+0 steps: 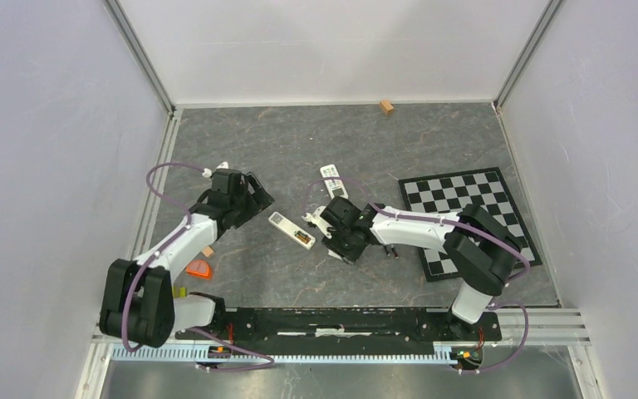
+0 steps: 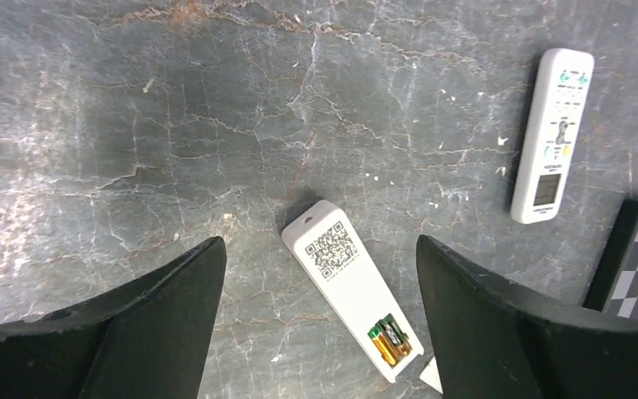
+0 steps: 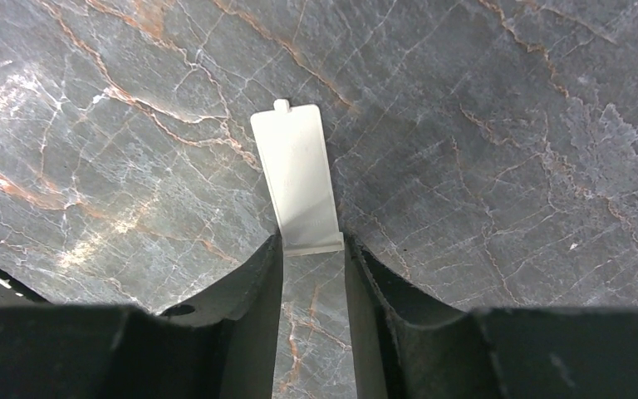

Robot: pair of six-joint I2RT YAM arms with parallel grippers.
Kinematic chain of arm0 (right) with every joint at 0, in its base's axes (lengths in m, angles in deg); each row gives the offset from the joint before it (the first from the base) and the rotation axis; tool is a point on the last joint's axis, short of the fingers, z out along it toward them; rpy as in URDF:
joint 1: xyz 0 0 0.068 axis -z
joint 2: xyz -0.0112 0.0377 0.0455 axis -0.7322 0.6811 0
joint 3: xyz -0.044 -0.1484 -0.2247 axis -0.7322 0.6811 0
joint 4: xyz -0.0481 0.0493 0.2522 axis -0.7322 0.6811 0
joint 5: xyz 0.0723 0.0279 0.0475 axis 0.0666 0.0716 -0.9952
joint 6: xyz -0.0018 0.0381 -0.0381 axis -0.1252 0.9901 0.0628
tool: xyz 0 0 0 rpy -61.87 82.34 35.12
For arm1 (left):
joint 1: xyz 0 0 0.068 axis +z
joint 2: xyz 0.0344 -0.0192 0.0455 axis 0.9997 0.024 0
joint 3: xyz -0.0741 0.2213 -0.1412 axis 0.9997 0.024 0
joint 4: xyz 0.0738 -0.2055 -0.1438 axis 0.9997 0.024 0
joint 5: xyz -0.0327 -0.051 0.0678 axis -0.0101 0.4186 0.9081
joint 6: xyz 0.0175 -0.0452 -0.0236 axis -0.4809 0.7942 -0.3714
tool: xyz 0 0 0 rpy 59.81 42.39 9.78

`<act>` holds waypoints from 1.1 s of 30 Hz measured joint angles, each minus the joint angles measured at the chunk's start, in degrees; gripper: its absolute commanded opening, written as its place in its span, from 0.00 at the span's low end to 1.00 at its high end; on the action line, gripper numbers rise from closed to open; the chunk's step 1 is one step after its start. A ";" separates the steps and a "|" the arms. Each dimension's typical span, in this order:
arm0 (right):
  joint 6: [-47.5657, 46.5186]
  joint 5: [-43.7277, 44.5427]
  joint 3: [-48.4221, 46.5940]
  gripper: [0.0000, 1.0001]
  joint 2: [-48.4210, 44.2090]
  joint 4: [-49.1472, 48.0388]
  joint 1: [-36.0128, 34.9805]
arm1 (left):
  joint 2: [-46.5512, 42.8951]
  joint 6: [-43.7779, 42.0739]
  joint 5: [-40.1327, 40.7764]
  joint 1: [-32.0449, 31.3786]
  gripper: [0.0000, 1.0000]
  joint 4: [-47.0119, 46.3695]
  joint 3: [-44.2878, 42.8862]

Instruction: Load the batteries into the remote control

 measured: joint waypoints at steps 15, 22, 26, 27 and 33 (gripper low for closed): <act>-2.29 0.07 -3.23 0.41 2.54 3.67 -0.17 | -14.84 0.07 0.00 0.00 0.89 7.45 0.94; -4.00 0.48 -3.54 0.41 2.82 4.11 -1.25 | -21.11 1.42 -3.91 0.00 0.88 8.92 6.19; -4.44 0.44 -4.20 0.30 3.41 4.83 -1.86 | -24.61 2.14 -6.21 0.00 0.86 9.46 8.90; -4.48 0.44 -4.39 0.29 3.54 5.01 -1.99 | -25.16 2.34 -6.62 0.00 0.86 9.49 9.20; -4.22 0.76 -4.87 0.26 3.87 5.55 -2.14 | -27.71 3.10 -11.96 0.00 0.83 7.28 12.57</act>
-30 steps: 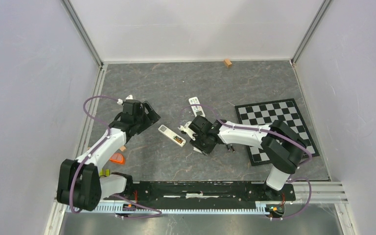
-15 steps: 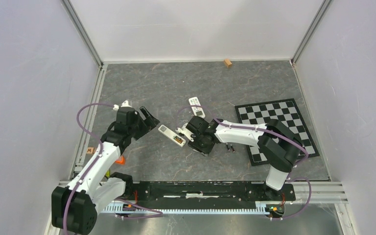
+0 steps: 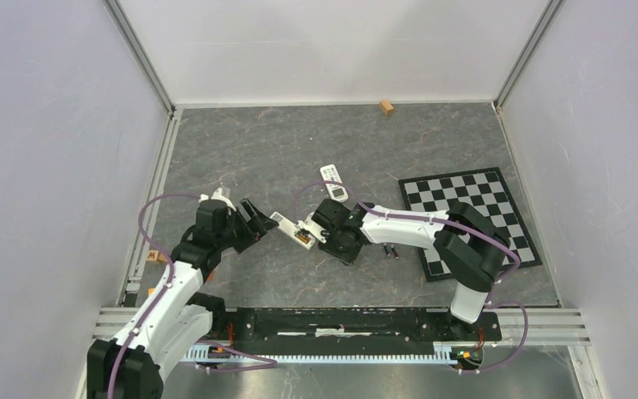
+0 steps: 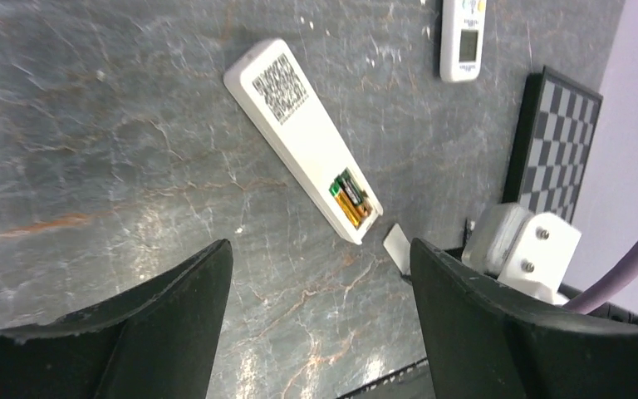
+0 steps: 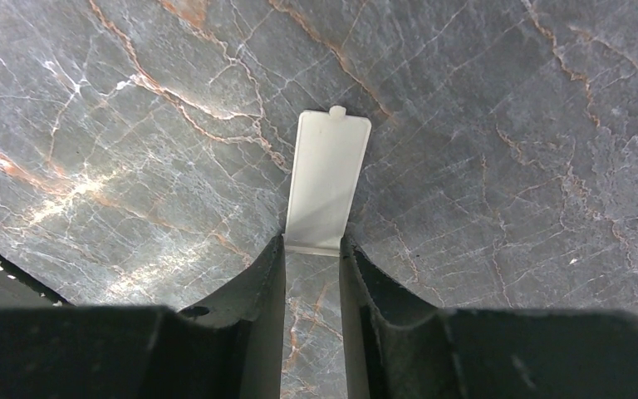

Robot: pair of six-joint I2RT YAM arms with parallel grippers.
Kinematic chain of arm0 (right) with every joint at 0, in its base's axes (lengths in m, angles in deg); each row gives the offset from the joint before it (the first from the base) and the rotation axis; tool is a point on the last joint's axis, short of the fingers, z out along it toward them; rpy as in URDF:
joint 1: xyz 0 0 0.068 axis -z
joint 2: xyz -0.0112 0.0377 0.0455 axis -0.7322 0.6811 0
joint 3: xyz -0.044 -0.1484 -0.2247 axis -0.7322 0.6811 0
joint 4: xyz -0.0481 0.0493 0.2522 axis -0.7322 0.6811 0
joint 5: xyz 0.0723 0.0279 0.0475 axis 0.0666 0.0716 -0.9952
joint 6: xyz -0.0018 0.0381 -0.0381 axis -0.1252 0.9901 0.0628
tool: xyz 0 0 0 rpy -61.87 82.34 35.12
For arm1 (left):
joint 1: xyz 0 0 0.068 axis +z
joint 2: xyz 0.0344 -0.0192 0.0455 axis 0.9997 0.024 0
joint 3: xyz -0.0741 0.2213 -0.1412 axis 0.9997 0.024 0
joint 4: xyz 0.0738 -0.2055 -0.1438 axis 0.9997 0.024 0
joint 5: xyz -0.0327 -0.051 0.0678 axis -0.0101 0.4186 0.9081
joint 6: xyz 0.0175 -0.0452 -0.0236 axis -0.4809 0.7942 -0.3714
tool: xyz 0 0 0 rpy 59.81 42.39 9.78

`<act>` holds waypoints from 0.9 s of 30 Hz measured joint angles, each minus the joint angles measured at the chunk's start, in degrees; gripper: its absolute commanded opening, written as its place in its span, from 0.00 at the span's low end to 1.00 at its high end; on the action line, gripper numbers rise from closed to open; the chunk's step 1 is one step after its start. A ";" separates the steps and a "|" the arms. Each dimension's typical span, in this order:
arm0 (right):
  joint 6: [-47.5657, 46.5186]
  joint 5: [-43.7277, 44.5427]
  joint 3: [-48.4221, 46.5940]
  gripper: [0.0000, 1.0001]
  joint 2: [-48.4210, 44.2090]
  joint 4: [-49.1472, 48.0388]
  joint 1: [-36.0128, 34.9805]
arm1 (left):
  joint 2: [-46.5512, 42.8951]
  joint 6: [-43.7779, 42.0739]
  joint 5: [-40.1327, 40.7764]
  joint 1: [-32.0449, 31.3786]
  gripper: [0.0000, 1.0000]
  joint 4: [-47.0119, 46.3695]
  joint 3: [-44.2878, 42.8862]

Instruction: Load the batteries into the remote control

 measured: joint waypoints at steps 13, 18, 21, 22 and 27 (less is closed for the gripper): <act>1.60 -0.04 0.98 0.26 -1.42 -0.70 1.03 | 1.16 5.68 -9.35 -2.23 0.82 -14.78 9.14; 1.95 -1.57 1.55 0.26 -2.78 -1.05 2.08 | 4.28 7.74 -9.84 -5.42 0.82 -20.74 10.01; 2.08 -2.23 1.70 0.26 -3.58 -1.36 2.54 | 6.67 8.57 -9.70 -7.72 0.82 -22.97 10.19; 2.10 -2.34 1.81 0.26 -3.80 -1.42 2.64 | 7.30 8.79 -9.55 -8.41 0.82 -23.47 10.19; 2.40 -2.45 2.23 0.35 -4.72 -1.79 3.23 | 9.62 9.22 -8.39 -11.89 0.82 -25.14 10.19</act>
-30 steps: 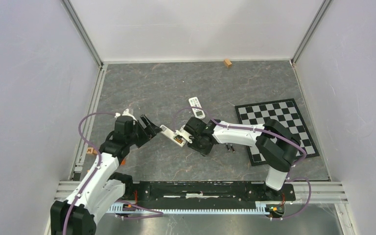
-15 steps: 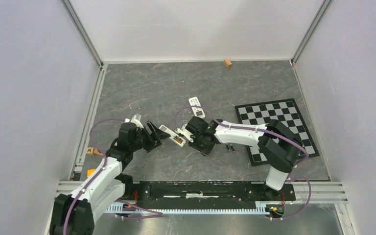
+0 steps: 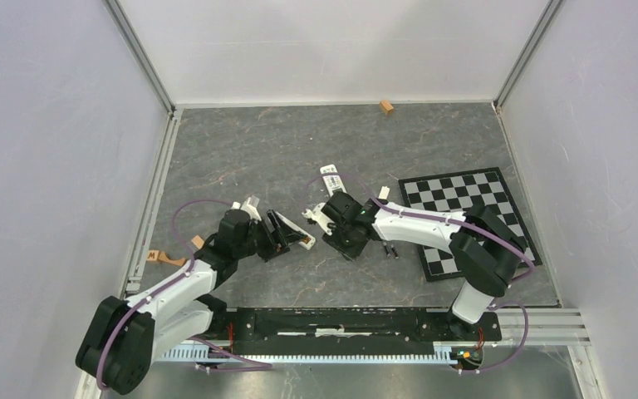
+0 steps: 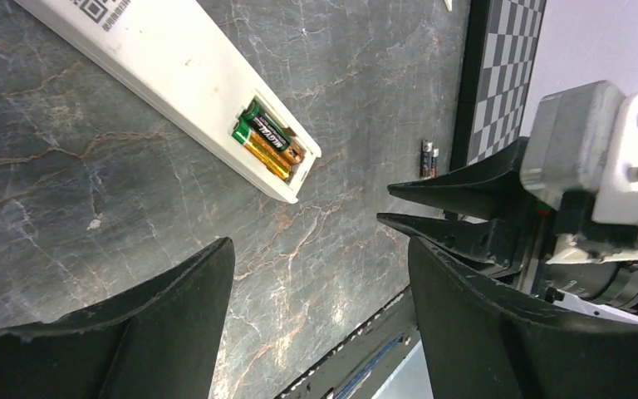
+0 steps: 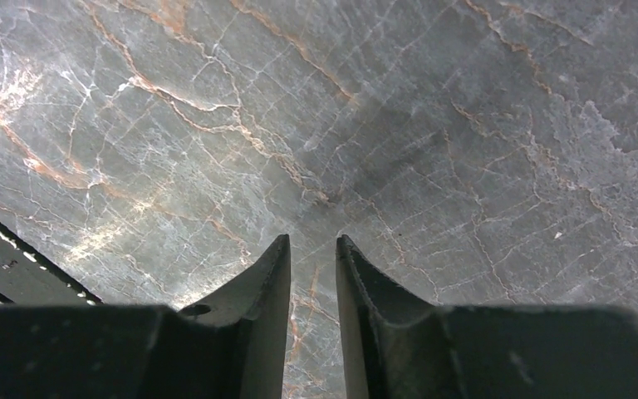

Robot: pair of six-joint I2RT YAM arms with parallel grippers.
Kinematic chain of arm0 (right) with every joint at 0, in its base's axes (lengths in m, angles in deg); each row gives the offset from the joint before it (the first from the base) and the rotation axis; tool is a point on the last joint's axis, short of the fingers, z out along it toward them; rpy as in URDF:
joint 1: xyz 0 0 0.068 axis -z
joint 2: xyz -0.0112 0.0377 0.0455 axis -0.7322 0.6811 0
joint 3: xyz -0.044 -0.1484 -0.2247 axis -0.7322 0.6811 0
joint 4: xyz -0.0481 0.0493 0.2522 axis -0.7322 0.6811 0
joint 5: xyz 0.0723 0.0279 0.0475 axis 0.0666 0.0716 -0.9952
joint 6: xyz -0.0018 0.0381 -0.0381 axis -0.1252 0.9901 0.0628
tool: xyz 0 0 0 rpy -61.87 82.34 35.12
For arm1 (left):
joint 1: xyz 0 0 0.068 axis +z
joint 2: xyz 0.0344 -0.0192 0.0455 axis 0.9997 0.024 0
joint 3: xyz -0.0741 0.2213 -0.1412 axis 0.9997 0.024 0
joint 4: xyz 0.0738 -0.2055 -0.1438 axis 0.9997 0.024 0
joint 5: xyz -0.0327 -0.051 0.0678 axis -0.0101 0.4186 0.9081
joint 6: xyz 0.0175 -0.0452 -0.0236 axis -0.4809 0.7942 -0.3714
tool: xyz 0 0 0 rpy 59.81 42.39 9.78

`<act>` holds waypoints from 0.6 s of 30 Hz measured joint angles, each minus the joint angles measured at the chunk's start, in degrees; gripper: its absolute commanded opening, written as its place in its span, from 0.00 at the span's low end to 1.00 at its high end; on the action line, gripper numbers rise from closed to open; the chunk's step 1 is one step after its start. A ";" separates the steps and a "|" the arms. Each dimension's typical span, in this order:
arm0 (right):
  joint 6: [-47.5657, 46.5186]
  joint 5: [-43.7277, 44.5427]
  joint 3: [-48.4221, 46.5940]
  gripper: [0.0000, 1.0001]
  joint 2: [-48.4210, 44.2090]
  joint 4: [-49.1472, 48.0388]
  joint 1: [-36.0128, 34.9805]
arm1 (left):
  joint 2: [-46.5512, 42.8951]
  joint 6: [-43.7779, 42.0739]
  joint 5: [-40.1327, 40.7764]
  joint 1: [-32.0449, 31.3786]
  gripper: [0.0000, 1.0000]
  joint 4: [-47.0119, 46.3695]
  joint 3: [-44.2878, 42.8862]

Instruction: Load the batteries into the remote control

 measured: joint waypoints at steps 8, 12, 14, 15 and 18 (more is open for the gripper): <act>6.29 4.17 1.77 0.63 -4.09 -2.49 7.06 | 0.11 0.02 4.22 -0.37 0.84 1.11 -1.95; 12.74 10.64 0.85 0.65 -4.85 -3.82 14.62 | 0.09 -0.04 5.92 -0.37 0.85 2.12 -4.63; 15.91 14.27 -1.60 0.67 -3.30 -2.64 17.97 | 0.35 -0.07 6.40 -0.37 0.85 2.60 -6.05; 17.16 15.87 -3.34 0.68 -2.05 -2.03 19.32 | 0.66 -0.11 6.51 -0.37 0.85 2.71 -6.73; 20.31 19.52 -8.76 0.70 1.99 -1.09 21.44 | 1.95 -0.22 6.54 -0.37 0.85 2.56 -8.09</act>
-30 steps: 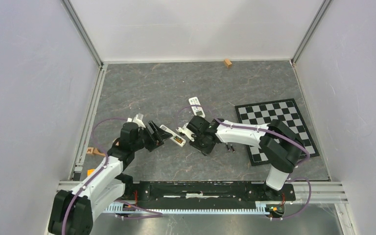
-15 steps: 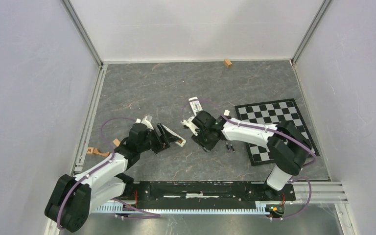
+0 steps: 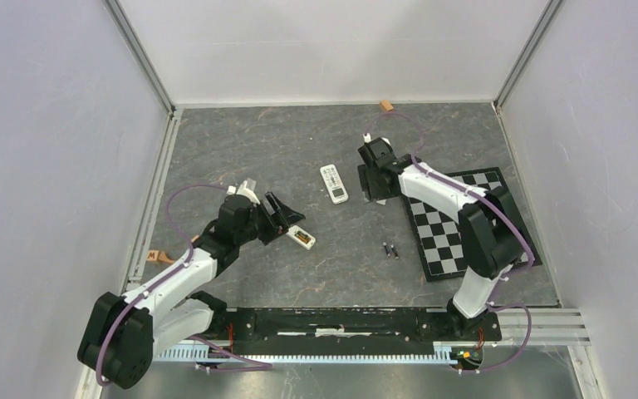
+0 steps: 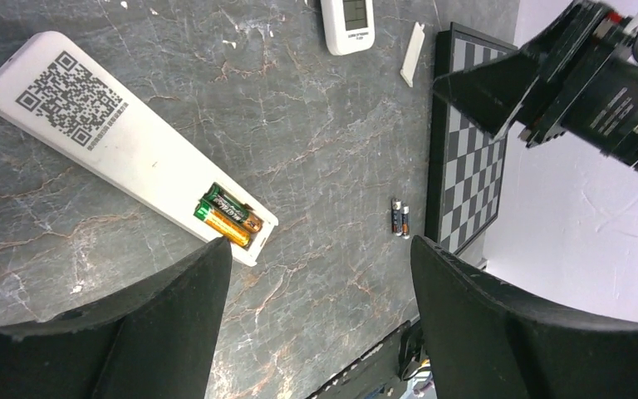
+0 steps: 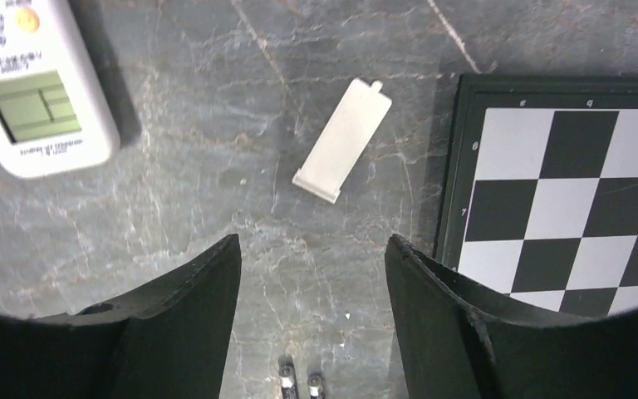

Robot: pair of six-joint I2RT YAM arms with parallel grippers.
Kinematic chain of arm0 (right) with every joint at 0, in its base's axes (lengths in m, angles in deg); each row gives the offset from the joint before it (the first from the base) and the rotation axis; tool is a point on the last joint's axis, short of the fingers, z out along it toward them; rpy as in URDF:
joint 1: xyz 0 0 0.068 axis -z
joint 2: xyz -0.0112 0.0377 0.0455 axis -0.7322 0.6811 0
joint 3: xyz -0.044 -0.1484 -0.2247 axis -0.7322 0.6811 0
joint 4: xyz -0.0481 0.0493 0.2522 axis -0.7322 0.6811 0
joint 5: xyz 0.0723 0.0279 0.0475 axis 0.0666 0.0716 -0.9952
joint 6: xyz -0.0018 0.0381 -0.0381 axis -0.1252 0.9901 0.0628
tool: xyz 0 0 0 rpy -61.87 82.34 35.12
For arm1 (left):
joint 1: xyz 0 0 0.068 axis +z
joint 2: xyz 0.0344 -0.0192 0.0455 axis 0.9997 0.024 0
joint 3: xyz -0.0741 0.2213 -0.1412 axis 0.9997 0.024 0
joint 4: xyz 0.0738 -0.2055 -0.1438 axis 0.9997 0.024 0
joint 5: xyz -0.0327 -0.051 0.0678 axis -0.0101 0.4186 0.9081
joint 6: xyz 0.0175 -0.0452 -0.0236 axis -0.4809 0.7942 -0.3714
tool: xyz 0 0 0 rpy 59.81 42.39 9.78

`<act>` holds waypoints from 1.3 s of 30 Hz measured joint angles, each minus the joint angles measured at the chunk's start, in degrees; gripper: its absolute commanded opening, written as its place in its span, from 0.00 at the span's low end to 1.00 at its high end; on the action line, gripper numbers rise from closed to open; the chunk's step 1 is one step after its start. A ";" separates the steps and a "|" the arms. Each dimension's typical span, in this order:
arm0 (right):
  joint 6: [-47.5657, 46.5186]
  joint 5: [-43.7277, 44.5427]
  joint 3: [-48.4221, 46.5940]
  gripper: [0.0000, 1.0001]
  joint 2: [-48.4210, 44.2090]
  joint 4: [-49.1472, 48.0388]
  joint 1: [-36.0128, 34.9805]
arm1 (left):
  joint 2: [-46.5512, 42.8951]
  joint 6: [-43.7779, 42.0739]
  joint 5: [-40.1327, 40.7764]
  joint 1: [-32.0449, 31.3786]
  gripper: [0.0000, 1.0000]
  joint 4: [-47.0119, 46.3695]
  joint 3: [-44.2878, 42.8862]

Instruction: Load the batteries into the remote control

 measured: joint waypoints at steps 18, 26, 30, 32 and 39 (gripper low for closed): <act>8.92 0.57 -6.16 0.55 11.13 2.58 4.87 | 3.80 -0.87 -0.07 0.00 0.85 -0.13 -0.94; 9.62 -1.27 -6.93 0.55 11.98 2.54 4.90 | 3.80 -0.90 -0.07 0.00 0.85 -0.50 -0.94; 9.90 -1.77 -6.93 0.49 12.00 2.45 4.90 | 3.80 -0.90 -0.04 0.00 0.85 -0.50 -0.94; 9.86 -2.25 -6.93 0.46 12.00 2.45 4.90 | 3.80 -0.92 -0.04 0.00 0.85 -0.52 -0.94; 8.55 -3.93 -5.29 0.32 11.32 0.59 4.90 | 3.67 -0.92 -0.02 0.00 0.85 -0.50 -0.94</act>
